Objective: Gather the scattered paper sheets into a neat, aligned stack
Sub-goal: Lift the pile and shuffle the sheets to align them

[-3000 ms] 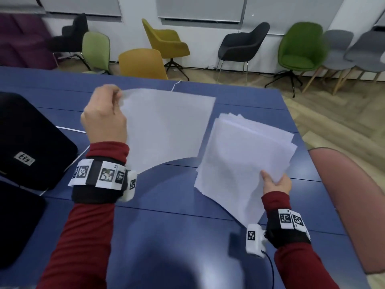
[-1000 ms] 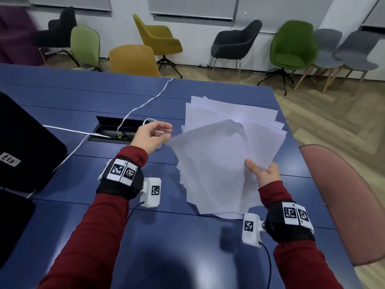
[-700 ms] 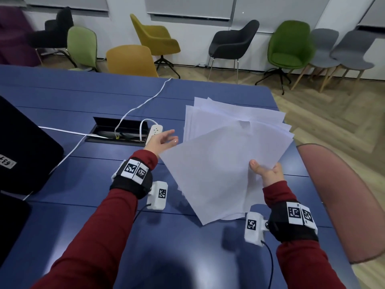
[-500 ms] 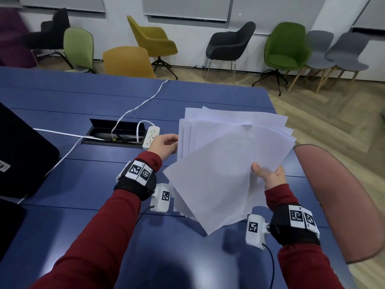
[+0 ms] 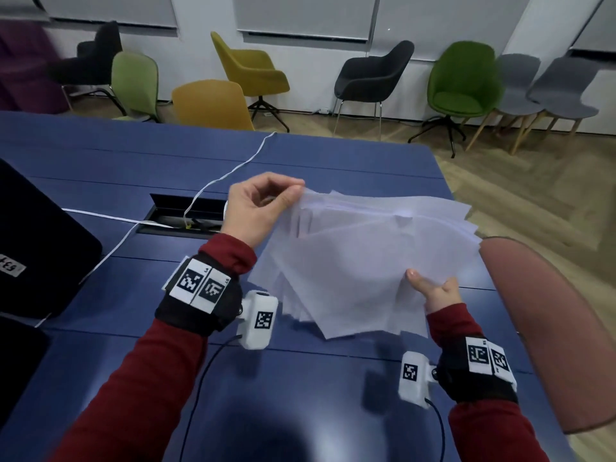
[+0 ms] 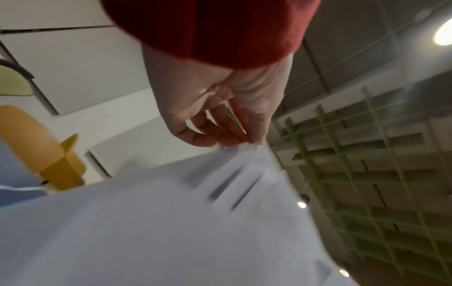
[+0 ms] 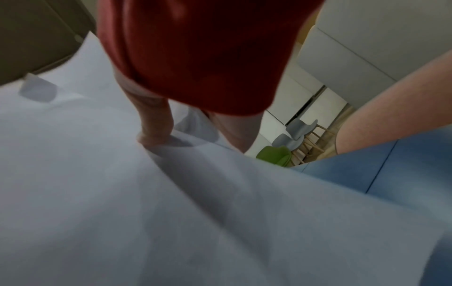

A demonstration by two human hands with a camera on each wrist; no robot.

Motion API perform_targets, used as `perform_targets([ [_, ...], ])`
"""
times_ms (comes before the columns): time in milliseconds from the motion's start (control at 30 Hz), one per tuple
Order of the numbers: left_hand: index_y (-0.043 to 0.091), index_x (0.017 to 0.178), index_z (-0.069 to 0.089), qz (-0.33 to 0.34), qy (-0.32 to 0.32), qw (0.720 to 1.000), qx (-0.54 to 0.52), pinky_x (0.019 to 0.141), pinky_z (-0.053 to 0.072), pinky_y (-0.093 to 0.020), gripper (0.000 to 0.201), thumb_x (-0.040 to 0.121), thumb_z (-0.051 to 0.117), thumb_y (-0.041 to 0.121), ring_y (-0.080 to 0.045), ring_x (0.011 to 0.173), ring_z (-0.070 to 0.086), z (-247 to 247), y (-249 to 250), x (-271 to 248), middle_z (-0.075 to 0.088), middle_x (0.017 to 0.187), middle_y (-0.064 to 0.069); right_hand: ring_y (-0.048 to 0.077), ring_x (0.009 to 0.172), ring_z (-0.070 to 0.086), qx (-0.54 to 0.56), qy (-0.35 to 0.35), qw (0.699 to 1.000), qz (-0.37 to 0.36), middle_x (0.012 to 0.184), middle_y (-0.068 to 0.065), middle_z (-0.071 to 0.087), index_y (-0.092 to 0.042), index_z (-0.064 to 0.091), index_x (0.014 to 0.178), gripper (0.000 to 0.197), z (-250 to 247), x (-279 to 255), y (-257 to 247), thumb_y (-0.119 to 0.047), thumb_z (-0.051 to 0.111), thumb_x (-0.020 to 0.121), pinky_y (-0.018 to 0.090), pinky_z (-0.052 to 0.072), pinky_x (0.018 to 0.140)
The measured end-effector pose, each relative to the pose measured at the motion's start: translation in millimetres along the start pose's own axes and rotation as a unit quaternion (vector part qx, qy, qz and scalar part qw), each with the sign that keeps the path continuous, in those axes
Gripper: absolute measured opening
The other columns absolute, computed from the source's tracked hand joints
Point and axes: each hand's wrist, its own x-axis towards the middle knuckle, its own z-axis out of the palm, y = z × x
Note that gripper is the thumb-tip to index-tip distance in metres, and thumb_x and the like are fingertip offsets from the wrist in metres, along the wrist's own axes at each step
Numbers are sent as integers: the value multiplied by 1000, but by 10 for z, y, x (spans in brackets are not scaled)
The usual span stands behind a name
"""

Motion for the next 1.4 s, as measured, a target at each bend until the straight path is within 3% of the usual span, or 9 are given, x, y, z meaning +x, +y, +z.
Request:
perform_targets([
  [67, 15, 90, 68, 3, -20, 1000, -12, 79, 51, -12, 8, 81, 68, 16, 1, 82, 67, -80, 13, 22, 75, 81, 16, 8, 75, 54, -14, -12, 999, -26, 81, -3, 57, -20, 48, 74, 29, 39, -33, -40, 5, 59, 84, 17, 42, 75],
  [233, 9, 128, 44, -119, -153, 981, 18, 81, 46, -4, 127, 25, 72, 78, 0, 98, 62, -239, -510, -176, 64, 112, 4, 10, 77, 55, 18, -9, 999, -33, 81, -6, 57, -20, 49, 75, 30, 122, -52, -57, 6, 59, 84, 27, 40, 86],
  [333, 22, 91, 62, -184, -188, 962, 76, 61, 46, -1, 94, 15, 75, 75, 13, 69, 64, -206, -745, -332, 72, 71, 26, 0, 69, 60, 10, -12, 999, -44, 80, -5, 59, -18, 54, 75, 25, 170, 10, -75, 4, 61, 84, 22, 42, 80],
  [667, 22, 88, 66, -179, -168, 957, 158, 82, 55, -17, 37, 58, 88, 20, 6, 79, 67, -191, -924, -275, 72, 80, 14, 5, 85, 60, -1, -10, 994, -105, 109, 5, 58, 4, 56, 120, 28, 343, 190, -294, -2, 45, 94, 5, 47, 77],
  [800, 12, 99, 65, -212, -35, 972, 96, 88, 53, -33, 31, 71, 79, 12, -18, 91, 68, -192, -1028, -368, 71, 96, -4, 4, 84, 66, 52, -35, 994, -90, 85, -12, 73, -17, 62, 100, 23, 352, 181, -225, -4, 44, 95, 20, 52, 84],
  [933, 6, 103, 58, -258, -71, 960, 85, 74, 54, -20, 45, 65, 77, -9, 5, 75, 67, -200, -1147, -658, 70, 84, 10, -9, 72, 66, 16, -71, 996, -50, 72, -22, 73, -20, 64, 90, 21, 326, 49, 55, -1, 60, 84, 17, 52, 76],
  [1100, 21, 74, 62, -300, -119, 941, 103, 60, 50, -11, 37, 48, 85, 9, 5, 60, 59, -76, -1209, -903, 67, 53, 21, -5, 57, 64, 5, -84, 995, 49, 89, 11, 71, 0, 61, 103, 53, 362, -32, 299, -8, 85, 57, 8, 52, 65],
  [1233, 10, 100, 55, -286, -45, 957, 39, 82, 50, -21, 46, 64, 77, -9, -10, 81, 60, 21, -998, -671, 63, 84, 7, -17, 61, 62, -26, -70, 995, -64, 90, 0, 65, -6, 62, 101, 30, 386, -27, 128, 8, 68, 75, 3, 50, 69],
  [1400, 14, 86, 67, -233, -46, 971, 31, 66, 52, -8, 31, 67, 75, -9, 9, 67, 66, -74, -904, -534, 72, 71, 14, -12, 64, 64, -70, -111, 987, -93, 85, 0, 68, -7, 67, 100, 25, 265, 37, 44, -1, 71, 76, 11, 50, 67],
])
